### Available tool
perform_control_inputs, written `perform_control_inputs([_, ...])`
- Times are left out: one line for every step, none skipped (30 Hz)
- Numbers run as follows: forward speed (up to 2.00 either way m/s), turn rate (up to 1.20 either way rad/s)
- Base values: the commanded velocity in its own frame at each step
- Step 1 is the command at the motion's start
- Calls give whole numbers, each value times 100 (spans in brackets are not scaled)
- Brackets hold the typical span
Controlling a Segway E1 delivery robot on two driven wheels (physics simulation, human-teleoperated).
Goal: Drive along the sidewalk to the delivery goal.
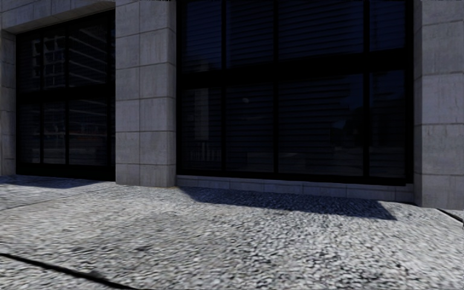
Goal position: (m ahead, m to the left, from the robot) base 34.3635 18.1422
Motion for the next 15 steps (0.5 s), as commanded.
perform_control_inputs([105,56])
perform_control_inputs([105,56])
perform_control_inputs([105,56])
perform_control_inputs([105,56])
perform_control_inputs([105,56])
perform_control_inputs([105,56])
perform_control_inputs([105,56])
perform_control_inputs([104,56])
perform_control_inputs([104,56])
perform_control_inputs([104,56])
perform_control_inputs([104,56])
perform_control_inputs([104,56])
perform_control_inputs([104,56])
perform_control_inputs([104,56])
perform_control_inputs([104,56])
